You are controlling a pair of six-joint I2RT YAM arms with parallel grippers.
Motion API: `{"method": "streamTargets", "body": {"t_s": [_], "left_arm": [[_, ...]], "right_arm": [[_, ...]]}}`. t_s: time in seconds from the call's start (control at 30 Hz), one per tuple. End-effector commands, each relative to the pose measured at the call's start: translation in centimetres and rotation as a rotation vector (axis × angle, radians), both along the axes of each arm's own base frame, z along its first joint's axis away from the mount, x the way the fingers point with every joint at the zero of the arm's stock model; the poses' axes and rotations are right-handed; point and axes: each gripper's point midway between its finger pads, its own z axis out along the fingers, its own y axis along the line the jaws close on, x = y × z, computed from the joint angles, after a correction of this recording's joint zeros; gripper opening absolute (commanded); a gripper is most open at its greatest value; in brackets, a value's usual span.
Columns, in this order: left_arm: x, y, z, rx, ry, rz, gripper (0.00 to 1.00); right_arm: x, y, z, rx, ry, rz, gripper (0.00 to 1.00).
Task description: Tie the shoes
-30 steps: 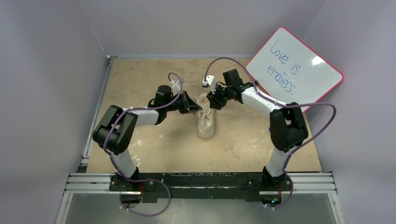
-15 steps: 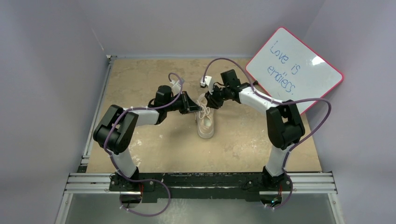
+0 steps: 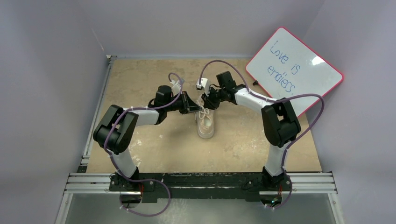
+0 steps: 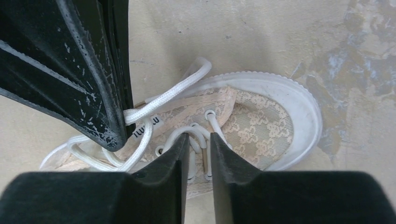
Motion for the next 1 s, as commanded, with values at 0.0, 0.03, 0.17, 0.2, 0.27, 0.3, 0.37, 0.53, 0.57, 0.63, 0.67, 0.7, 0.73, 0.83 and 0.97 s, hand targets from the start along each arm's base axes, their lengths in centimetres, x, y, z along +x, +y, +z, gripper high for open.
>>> {"method": "streamTargets", "body": {"t_s": [0.0, 0.03, 0.17, 0.2, 0.27, 0.3, 0.37, 0.53, 0.57, 0.63, 0.67, 0.7, 0.73, 0.83, 0.97], "left_arm": [[0.9, -0.1, 2.2, -0.031, -0.082, -0.013, 0.00], [0.8, -0.1, 2.1, -0.030, -0.081, -0.011, 0.00], [0.7, 0.0, 2.1, -0.028, -0.080, -0.009, 0.00], [0.6, 0.1, 2.1, -0.026, -0.077, -0.007, 0.00], [0.5, 0.1, 1.9, -0.023, -0.061, -0.006, 0.00], [0.5, 0.1, 1.7, -0.024, -0.051, -0.007, 0.00], [0.3, 0.1, 1.3, -0.023, -0.031, -0.008, 0.00], [0.1, 0.4, 1.1, -0.017, -0.017, 0.007, 0.08], [0.1, 0.5, 1.0, -0.006, -0.019, 0.010, 0.13], [0.1, 0.8, 0.8, 0.019, -0.022, 0.017, 0.24], [0.1, 0.9, 0.8, 0.028, -0.023, 0.020, 0.29], [0.0, 1.0, 0.7, 0.041, -0.022, 0.023, 0.32], [0.0, 1.2, 0.7, 0.054, -0.028, 0.025, 0.36], [-0.4, 2.0, 0.7, 0.118, -0.036, 0.035, 0.51], [-0.5, 3.5, 1.2, 0.178, -0.026, 0.095, 0.57]], "right_arm": [[0.8, 1.1, 1.7, 0.048, -0.049, 0.005, 0.18], [0.9, 1.0, 1.8, 0.047, -0.061, -0.009, 0.12], [1.3, -0.3, 3.3, 0.013, -0.085, -0.089, 0.00], [1.3, -0.7, 4.0, 0.010, -0.090, -0.120, 0.00], [1.4, -1.9, 5.3, -0.004, -0.124, -0.194, 0.00], [1.4, -2.5, 5.8, -0.008, -0.135, -0.241, 0.00], [0.9, -3.6, 6.3, -0.020, -0.128, -0.308, 0.00], [-0.5, -6.3, 5.8, -0.071, -0.085, -0.458, 0.00], [-1.0, -6.7, 5.9, -0.070, -0.078, -0.481, 0.00], [-2.0, -7.5, 5.6, -0.070, -0.056, -0.515, 0.00], [-2.3, -7.9, 5.6, -0.074, -0.054, -0.542, 0.00], [-2.7, -8.5, 5.6, -0.080, -0.052, -0.571, 0.00], [-2.9, -9.0, 5.7, -0.082, -0.051, -0.602, 0.00], [-3.3, -10.3, 5.8, -0.071, -0.035, -0.719, 0.00], [-4.5, -10.0, 6.0, -0.036, -0.018, -0.697, 0.00]]}}
